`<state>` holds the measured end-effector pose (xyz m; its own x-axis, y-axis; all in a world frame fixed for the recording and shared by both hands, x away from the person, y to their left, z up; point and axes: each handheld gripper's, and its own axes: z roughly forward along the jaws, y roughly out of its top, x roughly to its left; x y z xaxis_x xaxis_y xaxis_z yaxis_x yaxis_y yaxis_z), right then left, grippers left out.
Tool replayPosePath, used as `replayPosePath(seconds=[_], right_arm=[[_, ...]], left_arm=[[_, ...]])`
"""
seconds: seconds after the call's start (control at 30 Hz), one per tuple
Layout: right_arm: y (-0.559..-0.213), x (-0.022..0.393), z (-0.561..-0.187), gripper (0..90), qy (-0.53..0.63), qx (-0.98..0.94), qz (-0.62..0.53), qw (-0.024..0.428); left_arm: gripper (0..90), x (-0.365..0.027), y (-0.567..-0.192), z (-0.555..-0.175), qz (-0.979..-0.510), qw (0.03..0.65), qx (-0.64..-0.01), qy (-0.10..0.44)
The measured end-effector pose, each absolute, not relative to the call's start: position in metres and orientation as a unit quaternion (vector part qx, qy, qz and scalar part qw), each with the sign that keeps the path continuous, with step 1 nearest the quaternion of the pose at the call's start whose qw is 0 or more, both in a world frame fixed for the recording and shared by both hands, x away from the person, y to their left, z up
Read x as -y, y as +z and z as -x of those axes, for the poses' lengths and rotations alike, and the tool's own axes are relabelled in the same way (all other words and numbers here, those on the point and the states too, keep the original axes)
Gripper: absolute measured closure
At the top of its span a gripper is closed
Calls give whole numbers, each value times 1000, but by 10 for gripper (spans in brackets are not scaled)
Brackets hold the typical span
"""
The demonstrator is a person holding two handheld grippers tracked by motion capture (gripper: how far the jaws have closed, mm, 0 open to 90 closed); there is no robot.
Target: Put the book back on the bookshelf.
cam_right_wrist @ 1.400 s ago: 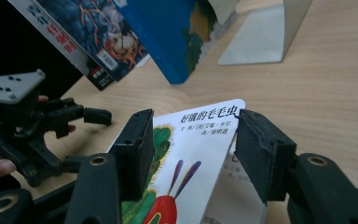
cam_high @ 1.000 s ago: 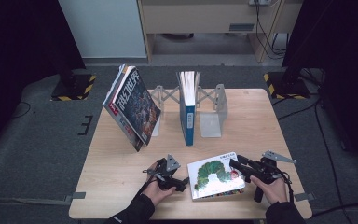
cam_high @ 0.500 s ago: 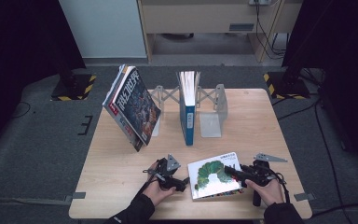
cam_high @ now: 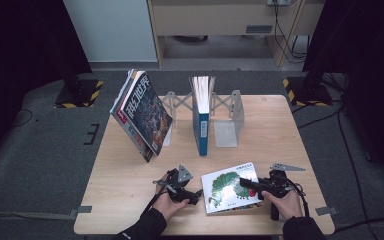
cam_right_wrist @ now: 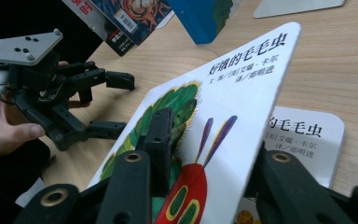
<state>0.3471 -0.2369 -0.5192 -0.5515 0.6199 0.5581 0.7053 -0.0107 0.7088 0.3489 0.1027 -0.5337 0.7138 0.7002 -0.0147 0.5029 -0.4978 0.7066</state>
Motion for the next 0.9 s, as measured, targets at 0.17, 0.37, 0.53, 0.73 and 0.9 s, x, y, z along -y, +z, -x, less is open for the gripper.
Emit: replayPosePath(seconds=[0.17,0.37,0.53,0.73,0.9], right_arm=[[-516,237,-347,730,-546,691,471,44],[-513,239,-347,773,-562,682,466,47],[-507,241,-346,813,-581,676,452,46],[-504,242,-346,826,-589,674,443,45],[-500,241,-345,834,-596,675,434,39]], left_arm=[[217,-106,-527,-349,-836,394,-366,105],[211,-100,-524,-344,-831,423,-352,74],[195,-93,-527,-341,-835,428,-342,50],[142,-86,-531,-338,-835,442,-327,20],[103,-81,-534,-337,-832,454,-319,5]])
